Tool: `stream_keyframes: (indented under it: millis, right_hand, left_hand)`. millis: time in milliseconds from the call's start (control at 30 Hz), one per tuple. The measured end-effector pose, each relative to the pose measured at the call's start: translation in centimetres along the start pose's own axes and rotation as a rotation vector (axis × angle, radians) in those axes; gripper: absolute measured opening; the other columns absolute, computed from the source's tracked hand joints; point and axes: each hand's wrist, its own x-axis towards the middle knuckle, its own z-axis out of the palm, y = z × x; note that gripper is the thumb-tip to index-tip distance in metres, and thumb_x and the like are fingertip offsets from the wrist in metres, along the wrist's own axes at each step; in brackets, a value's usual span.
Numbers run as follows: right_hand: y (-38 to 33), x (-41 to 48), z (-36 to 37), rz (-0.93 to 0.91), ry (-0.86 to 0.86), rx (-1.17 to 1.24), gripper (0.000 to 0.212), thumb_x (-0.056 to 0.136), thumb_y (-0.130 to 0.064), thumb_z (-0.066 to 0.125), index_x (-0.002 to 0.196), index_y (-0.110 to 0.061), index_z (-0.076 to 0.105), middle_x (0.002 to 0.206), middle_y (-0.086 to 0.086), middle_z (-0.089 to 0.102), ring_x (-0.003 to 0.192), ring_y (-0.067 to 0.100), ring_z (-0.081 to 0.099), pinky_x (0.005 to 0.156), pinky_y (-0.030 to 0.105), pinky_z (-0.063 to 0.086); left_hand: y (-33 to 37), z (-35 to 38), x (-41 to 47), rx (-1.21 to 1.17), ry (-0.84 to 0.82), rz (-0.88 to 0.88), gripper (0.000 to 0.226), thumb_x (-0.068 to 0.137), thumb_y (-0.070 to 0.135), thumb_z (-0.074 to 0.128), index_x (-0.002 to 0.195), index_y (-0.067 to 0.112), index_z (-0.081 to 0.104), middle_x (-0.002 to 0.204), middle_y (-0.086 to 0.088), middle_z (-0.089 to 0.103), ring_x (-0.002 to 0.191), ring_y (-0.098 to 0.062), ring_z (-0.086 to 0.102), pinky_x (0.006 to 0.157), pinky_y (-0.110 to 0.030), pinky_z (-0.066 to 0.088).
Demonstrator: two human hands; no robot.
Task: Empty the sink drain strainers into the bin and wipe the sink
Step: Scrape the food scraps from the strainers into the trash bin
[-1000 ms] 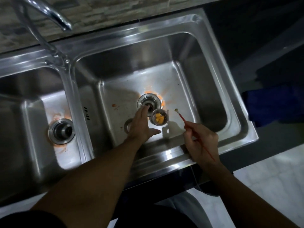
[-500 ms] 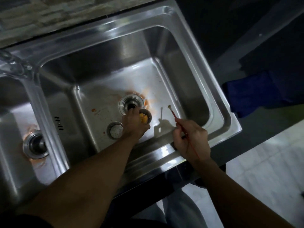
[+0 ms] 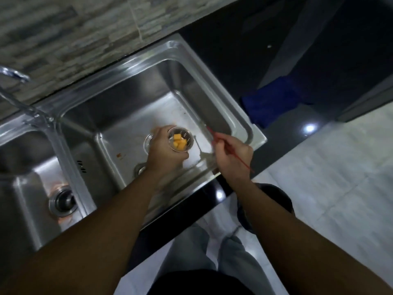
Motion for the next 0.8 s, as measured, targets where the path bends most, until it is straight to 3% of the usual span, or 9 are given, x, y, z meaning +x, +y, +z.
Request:
stream_keyframes:
  millis: [100, 167, 300, 367, 500, 700, 800]
  right_hand:
    - [0.0, 0.3, -4.7, 0.034, 0.173, 0.118, 0.021, 0.091, -0.017, 0.061, 0.104, -0.017, 0.077, 0.082, -0.003, 0.076, 0.07, 0.018, 0.074, 0.068, 0.036, 0.062]
    - [0.5, 0.4, -8.6, 0.046, 0.254, 0.153, 0.022, 0.092, -0.017, 0.059, 0.106, -0.016, 0.077, 0.088, -0.001, 0.078, 0.076, 0.02, 0.075, 0.072, 0.041, 0.062]
    - [2.2, -0.2, -15.9, 0.136, 0.412, 0.199, 0.025, 0.091, -0.008, 0.055, 0.104, -0.006, 0.076, 0.089, 0.007, 0.077, 0.082, 0.021, 0.076, 0.079, 0.047, 0.062]
    - [3.1, -0.8, -18.7, 0.148, 0.458, 0.208, 0.025, 0.092, -0.003, 0.054, 0.105, 0.0, 0.075, 0.091, 0.011, 0.077, 0.083, 0.022, 0.076, 0.08, 0.047, 0.062]
    - [6.1, -3.0, -24.5, 0.184, 0.56, 0.191, 0.025, 0.096, -0.003, 0.052, 0.109, 0.003, 0.073, 0.097, 0.012, 0.076, 0.088, 0.021, 0.076, 0.079, 0.044, 0.063]
    - [13.1, -7.4, -29.4, 0.225, 0.613, 0.116, 0.025, 0.097, -0.009, 0.054, 0.109, 0.001, 0.073, 0.098, 0.011, 0.076, 0.089, 0.023, 0.076, 0.079, 0.047, 0.062]
    - [16.7, -10.0, -30.8, 0.267, 0.602, 0.062, 0.024, 0.098, -0.013, 0.055, 0.109, -0.003, 0.074, 0.098, 0.007, 0.077, 0.09, 0.021, 0.075, 0.079, 0.047, 0.062]
  left_hand:
    - [4.6, 1.5, -1.0, 0.028, -0.029, 0.091, 0.069, 0.051, 0.016, 0.088, 0.106, 0.042, 0.056, 0.116, 0.006, 0.061, 0.102, -0.012, 0.062, 0.085, -0.024, 0.054]
    - [7.4, 3.7, -1.8, -0.025, -0.074, 0.161, 0.07, 0.05, 0.018, 0.09, 0.103, 0.047, 0.056, 0.113, 0.009, 0.063, 0.101, -0.007, 0.063, 0.084, -0.018, 0.052]
    - [12.1, 9.7, -3.9, -0.132, -0.216, 0.225, 0.073, 0.051, 0.017, 0.091, 0.117, 0.033, 0.064, 0.11, 0.013, 0.071, 0.102, -0.002, 0.067, 0.085, -0.016, 0.053]
    - [13.6, 12.8, -4.9, -0.169, -0.293, 0.235, 0.073, 0.052, 0.022, 0.091, 0.119, 0.034, 0.064, 0.109, 0.016, 0.072, 0.102, 0.001, 0.067, 0.084, -0.014, 0.053]
    - [15.4, 20.0, -7.4, -0.152, -0.447, 0.229, 0.077, 0.051, 0.026, 0.093, 0.122, 0.035, 0.063, 0.114, 0.015, 0.071, 0.107, -0.004, 0.067, 0.087, -0.025, 0.059]
    - [13.4, 29.9, -10.1, -0.023, -0.606, 0.141, 0.075, 0.048, 0.03, 0.095, 0.112, 0.046, 0.06, 0.102, 0.031, 0.069, 0.095, 0.014, 0.064, 0.069, -0.003, 0.049]
    - [11.4, 34.4, -10.6, 0.079, -0.656, 0.13, 0.075, 0.052, 0.027, 0.095, 0.116, 0.043, 0.06, 0.1, 0.024, 0.069, 0.095, 0.01, 0.064, 0.067, 0.001, 0.046]
